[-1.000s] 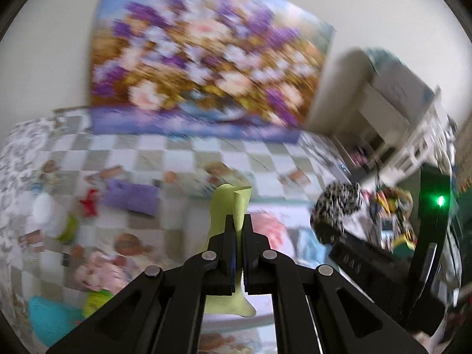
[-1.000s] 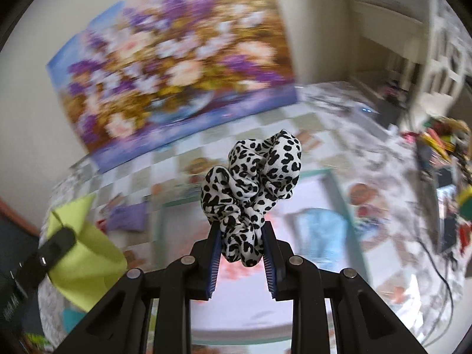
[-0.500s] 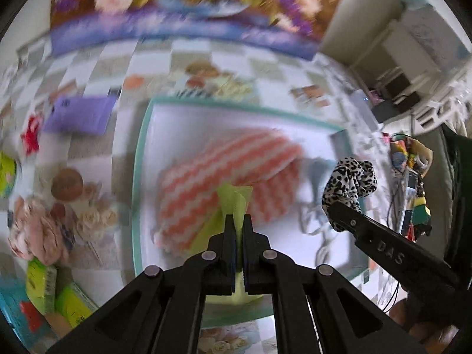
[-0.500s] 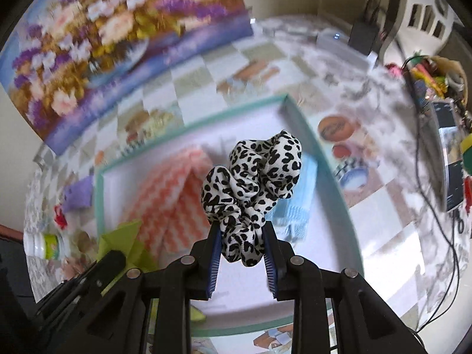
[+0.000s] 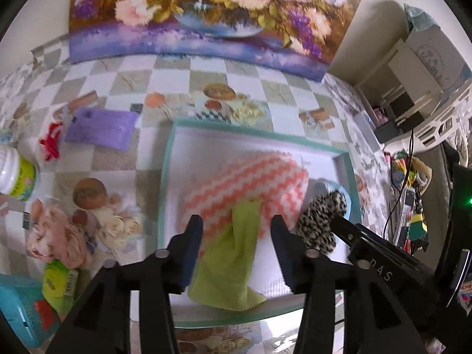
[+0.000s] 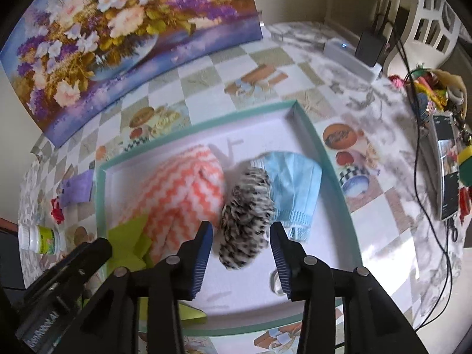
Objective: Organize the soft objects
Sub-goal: 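Open both grippers to release the green cloth and scrunchie into the tray, then move the right gripper back to the pink floral cloth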
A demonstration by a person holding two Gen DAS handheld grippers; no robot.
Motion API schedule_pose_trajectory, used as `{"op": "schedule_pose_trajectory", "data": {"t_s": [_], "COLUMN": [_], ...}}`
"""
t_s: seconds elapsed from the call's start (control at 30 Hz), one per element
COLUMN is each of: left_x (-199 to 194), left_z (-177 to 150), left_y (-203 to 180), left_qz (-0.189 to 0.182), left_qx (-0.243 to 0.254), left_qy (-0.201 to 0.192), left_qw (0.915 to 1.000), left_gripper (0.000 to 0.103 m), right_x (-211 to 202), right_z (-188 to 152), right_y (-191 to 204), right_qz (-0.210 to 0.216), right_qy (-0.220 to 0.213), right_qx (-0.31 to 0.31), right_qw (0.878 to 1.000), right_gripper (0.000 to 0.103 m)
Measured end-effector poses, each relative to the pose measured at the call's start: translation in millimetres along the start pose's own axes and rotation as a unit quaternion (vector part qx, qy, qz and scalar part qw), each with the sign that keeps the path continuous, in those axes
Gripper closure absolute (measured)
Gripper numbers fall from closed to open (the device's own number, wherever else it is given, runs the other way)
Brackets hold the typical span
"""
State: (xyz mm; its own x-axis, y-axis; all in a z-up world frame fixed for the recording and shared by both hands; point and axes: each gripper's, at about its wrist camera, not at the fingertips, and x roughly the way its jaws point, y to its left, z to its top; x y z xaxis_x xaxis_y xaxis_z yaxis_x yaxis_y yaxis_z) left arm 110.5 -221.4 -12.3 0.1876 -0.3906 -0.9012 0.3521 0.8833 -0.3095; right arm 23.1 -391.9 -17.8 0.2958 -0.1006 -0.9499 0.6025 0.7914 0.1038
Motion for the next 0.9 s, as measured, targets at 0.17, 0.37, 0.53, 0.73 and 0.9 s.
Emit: {"op": "schedule_pose_trajectory", "data": {"t_s": [0.17,0.37,0.53,0.73,0.9], "left_x": [-7.7,-10.8,-22.7,-37.8,-59.8], "left_z": [4.8,8.0,11.7,12.0,6.5], "left_y": [13.9,39.9,73.2,115.0,155.6], "left_qz": [0.037,0.091,0.122,0.149,0.165], "left_qx": [-0.015,-0.033,-0.064,-0.102,-0.144], "left_qy": [-0.015,-0.026,-0.045,-0.050,-0.061], "left_qw": [0.9991,0.9950,0.9895,0.9823,0.9738], "left_gripper": [0.036,0.026,0.020,0.018,0.012], "right_x": [-7.3,-13.2,-22.4,-28.3,-25.7], "right_z": [0.1,-1.3,-4.7,-14.6,-27.9], "right_y": [4.3,16.9,41.3,78.9,108.1], "right_qz": [-0.005,-0.011,-0.011,0.009,0.042], "right_qy": [-0.010,-0.019,-0.036,-0.041,-0.029], "right_qx": [-0.009,-0.028,-0.062,-0.108,-0.137], "right_qw": [1.000,0.999,0.997,0.993,0.989], "right_gripper": [0.059,0.059,0.050,0.047,0.042]}}
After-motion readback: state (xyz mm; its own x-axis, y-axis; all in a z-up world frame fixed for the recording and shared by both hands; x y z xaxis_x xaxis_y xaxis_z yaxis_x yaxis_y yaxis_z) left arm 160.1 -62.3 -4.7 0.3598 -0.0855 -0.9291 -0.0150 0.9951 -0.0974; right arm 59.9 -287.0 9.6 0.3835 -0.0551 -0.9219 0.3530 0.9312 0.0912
